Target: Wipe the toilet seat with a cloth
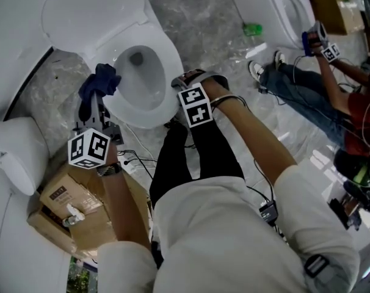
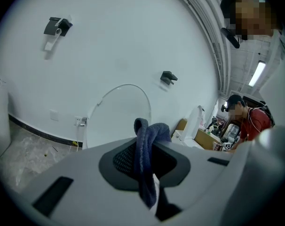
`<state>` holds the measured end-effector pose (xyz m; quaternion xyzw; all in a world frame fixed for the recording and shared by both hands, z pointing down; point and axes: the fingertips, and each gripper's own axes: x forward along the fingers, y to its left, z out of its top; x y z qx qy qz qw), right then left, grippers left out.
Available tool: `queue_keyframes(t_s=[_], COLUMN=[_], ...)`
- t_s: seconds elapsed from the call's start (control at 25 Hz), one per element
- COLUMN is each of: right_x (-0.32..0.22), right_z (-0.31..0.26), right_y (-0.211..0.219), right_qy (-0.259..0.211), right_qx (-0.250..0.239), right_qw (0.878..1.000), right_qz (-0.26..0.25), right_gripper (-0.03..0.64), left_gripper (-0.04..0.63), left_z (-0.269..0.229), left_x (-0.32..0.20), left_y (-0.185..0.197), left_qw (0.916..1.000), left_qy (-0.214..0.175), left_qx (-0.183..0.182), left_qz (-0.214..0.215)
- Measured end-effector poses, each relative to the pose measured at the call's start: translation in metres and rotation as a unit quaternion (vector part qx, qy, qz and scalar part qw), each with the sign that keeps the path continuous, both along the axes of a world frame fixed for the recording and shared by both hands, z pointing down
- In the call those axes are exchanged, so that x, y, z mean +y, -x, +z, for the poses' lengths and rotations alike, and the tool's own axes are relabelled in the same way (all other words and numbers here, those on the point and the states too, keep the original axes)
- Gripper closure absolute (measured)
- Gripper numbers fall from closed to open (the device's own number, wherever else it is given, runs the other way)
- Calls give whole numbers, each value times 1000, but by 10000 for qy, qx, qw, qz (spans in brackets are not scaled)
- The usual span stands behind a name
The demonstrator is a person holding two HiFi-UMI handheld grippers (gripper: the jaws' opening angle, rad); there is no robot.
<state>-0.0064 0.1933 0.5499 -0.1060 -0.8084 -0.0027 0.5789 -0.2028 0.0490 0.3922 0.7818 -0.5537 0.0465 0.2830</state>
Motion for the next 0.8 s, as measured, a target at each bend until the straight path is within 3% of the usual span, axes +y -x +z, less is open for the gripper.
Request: queue_keyframes(t_s=[0.24, 0.44, 0.8], right_x=[16, 28, 45], right_z=[26, 56, 104], right_y=[-3, -6, -10], right_qy=[38, -198, -634], right_qx=[188, 225, -93], right_qw=[9998, 9995, 9979], right_qz=[-57, -104, 30], right_gripper=[310, 310, 310], left_gripper=[555, 555, 555], left_z=[21, 41, 103], left_x=[-9, -7, -18], left_y=[-7, -15, -11], left_qw=[10000, 9998, 9997], left_qy=[77, 147, 69], left_qx=[1, 11, -117], left_qz=[56, 122, 202])
